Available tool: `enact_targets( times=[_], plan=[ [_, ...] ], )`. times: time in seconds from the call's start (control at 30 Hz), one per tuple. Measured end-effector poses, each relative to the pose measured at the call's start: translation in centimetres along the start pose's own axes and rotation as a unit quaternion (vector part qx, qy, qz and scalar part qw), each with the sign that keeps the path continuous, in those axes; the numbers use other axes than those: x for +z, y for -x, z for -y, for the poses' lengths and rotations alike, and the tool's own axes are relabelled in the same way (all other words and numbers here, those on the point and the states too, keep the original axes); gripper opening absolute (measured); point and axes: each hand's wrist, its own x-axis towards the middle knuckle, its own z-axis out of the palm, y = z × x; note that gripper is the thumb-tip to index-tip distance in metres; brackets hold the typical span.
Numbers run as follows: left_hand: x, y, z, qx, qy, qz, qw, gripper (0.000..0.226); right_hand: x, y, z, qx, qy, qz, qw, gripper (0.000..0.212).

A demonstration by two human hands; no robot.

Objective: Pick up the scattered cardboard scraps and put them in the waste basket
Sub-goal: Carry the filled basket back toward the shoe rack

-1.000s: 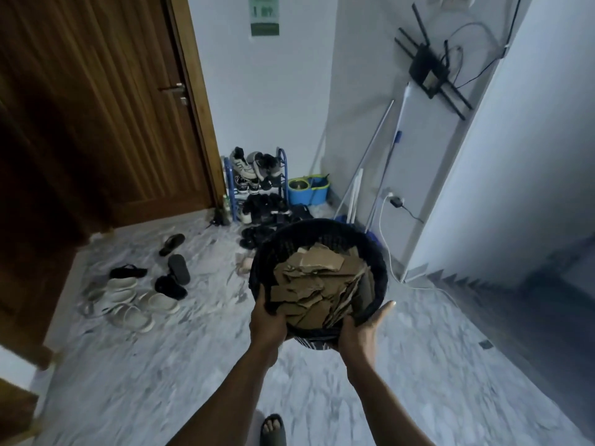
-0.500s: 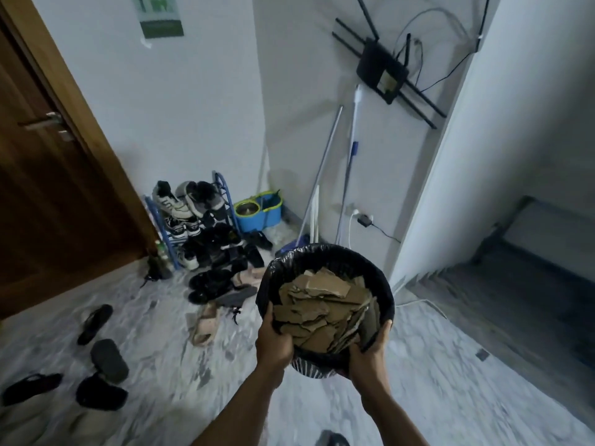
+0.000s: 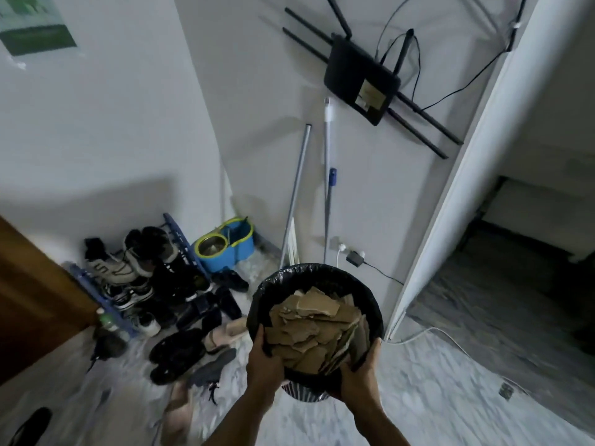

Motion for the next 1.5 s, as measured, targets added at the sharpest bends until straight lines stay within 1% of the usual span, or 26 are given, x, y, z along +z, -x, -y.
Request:
enact_targets(
  times=[0.1,0.13,0.23,0.3,0.4,0.47,0.53,0.6,0.63,0.67,0.7,0.73,0.77,0.8,0.83,0.87,0.9,0.93,1.0,1.03,1.1,1.13,1.2,1.27,1.37,1.5],
  plan=[
    [1.5,-5.3,-2.3,0.008,-0.001,0.037,0.999,0.076,1.2,-4.6,1.4,0.011,-0.015,-0.037,0.999,0.1],
    [2.0,-7.5,-2.3,0.004,-0.021,0.042,0.999,0.074,1.8,-6.0,1.8,0.017,-0.026,-0.051,0.998,0.101],
    [3.6,-15.4,-1.0,0.021,-0.131,0.085,0.987,0.067,3.7,-9.7,2.5,0.014,-0.045,-0.118,0.992,0.099],
    [4.6,-19.7,-1.2,0.006,-0.195,0.122,0.973,0.069,5.2,-13.0,1.6,0.013,-0.07,-0.14,0.988,0.095],
    [6.1,-25.5,-1.2,-0.013,-0.285,0.158,0.945,0.067,7.8,-17.1,-0.1,0.093,-0.112,-0.165,0.975,0.097],
    [6.9,-28.7,-0.2,-0.012,-0.31,0.174,0.934,0.066,9.2,-18.9,-1.5,0.118,-0.119,-0.183,0.969,0.099],
    [7.1,-30.2,0.2,-0.018,-0.328,0.192,0.925,0.067,10.3,-19.8,-2.2,0.118,-0.112,-0.223,0.961,0.1],
    [8.4,-34.6,4.5,-0.036,-0.371,0.209,0.904,0.072,12.1,-23.5,-7.3,0.142,-0.092,-0.256,0.952,0.106],
    [8.2,-34.5,3.8,-0.038,-0.37,0.21,0.904,0.074,12.5,-23.4,-7.0,0.141,-0.09,-0.272,0.948,0.108],
    [9.2,-36.8,7.6,-0.054,-0.381,0.215,0.898,0.074,13.1,-25.2,-11.2,0.17,-0.083,-0.275,0.943,0.107],
    [9.8,-38.5,10.2,-0.06,-0.39,0.221,0.892,0.076,13.7,-26.6,-14.4,0.176,-0.063,-0.295,0.937,0.103],
    [9.9,-39.1,9.8,-0.068,-0.388,0.222,0.892,0.077,13.9,-27.4,-14.0,0.168,-0.045,-0.295,0.94,0.102],
    [10.7,-40.7,13.8,-0.093,-0.401,0.223,0.884,0.078,14.5,-28.9,-18.4,0.197,-0.045,-0.288,0.936,0.104],
    [11.4,-42.0,16.8,-0.102,-0.407,0.225,0.88,0.079,14.8,-30.1,-20.9,0.194,-0.039,-0.299,0.933,0.107],
    [11.9,-42.7,16.2,-0.108,-0.396,0.232,0.882,0.08,14.4,-31.1,-20.1,0.173,-0.055,-0.292,0.939,0.109],
    [12.4,-43.8,19.7,-0.128,-0.398,0.232,0.878,0.081,14.7,-32.3,-23.9,0.19,-0.051,-0.277,0.941,0.108],
    [13.0,-44.7,22.4,-0.127,-0.401,0.235,0.876,0.082,14.8,-33.4,-25.9,0.186,-0.06,-0.275,0.942,0.106],
    [13.6,-45.6,22.0,-0.113,-0.389,0.245,0.881,0.083,14.1,-34.5,-24.9,0.166,-0.072,-0.277,0.944,0.104],
    [14.6,-46.8,27.2,-0.112,-0.401,0.257,0.872,0.082,14.0,-36.3,-29.4,0.173,-0.084,-0.283,0.94,0.102],
    [14.8,-47.4,26.9,-0.093,-0.395,0.268,0.874,0.081,13.7,-37.2,-28.9,0.147,-0.098,-0.294,0.94,0.101],
    [15.2,-48.4,31.0,-0.067,-0.421,0.294,0.856,0.082,13.1,-38.2,-32.5,0.144,-0.084,-0.3,0.939,0.099],
    [15.2,-49.1,31.2,-0.049,-0.438,0.313,0.842,0.085,13.0,-38.8,-32.7,0.144,-0.083,-0.293,0.941,0.099],
    [15.3,-49.7,34.3,-0.053,-0.463,0.338,0.818,0.093,12.3,-39.0,-36.6,0.185,-0.073,-0.284,0.938,0.099],
    [15.1,-50.3,35.4,-0.05,-0.476,0.352,0.805,0.101,11.7,-39.4,-37.6,0.185,-0.048,-0.271,0.943,0.1],
    [14.5,-49.9,36.6,-0.016,-0.499,0.343,0.796,0.116,11.4,-39.1,-38.5,0.196,-0.015,-0.246,0.949,0.106],
    [13.4,-49.2,37.7,0.012,-0.516,0.29,0.806,0.139,12.1,-37.7,-39.8,0.219,0.038,-0.183,0.958,0.13]
  ],
)
